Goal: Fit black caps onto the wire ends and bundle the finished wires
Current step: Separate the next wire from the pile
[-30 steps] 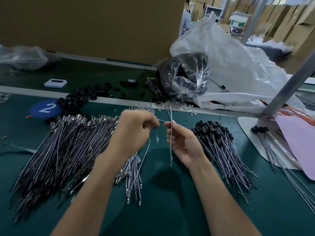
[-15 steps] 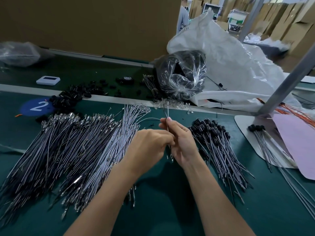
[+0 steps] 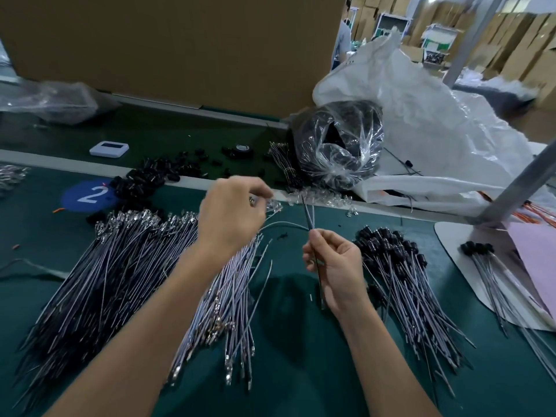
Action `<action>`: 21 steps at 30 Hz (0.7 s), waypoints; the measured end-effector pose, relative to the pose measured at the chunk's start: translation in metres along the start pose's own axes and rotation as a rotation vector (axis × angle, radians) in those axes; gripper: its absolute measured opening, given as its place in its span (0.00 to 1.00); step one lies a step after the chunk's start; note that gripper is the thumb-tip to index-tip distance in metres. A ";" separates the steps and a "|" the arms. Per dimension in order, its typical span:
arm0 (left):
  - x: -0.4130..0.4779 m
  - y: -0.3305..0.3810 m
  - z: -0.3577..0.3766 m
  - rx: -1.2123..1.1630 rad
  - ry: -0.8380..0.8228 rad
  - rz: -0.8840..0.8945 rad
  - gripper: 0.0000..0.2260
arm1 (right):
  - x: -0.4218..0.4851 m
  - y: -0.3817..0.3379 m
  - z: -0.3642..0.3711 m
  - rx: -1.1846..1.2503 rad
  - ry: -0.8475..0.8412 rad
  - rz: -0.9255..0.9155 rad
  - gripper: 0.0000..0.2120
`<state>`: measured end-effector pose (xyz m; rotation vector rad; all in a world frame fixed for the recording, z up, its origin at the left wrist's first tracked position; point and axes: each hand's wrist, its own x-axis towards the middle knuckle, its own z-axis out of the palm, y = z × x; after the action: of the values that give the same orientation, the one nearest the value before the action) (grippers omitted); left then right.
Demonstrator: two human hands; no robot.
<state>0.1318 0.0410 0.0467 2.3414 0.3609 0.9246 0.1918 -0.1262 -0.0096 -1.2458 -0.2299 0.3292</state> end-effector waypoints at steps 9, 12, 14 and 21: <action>0.081 -0.101 0.044 0.190 -0.267 -0.345 0.20 | -0.009 0.015 0.012 -0.733 -0.005 -0.316 0.09; 0.096 -0.115 0.063 0.170 -0.175 -0.261 0.19 | -0.008 0.014 0.013 -0.754 -0.012 -0.325 0.10; 0.107 -0.120 0.072 0.317 -0.229 -0.200 0.22 | -0.008 0.014 0.013 -0.784 -0.019 -0.333 0.10; 0.137 -0.126 0.078 0.451 -0.443 -0.227 0.16 | -0.009 0.013 0.011 -0.778 -0.019 -0.334 0.11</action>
<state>0.2802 0.1681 -0.0031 2.7439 0.6858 0.2125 0.1781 -0.1157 -0.0182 -1.9323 -0.6126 -0.0565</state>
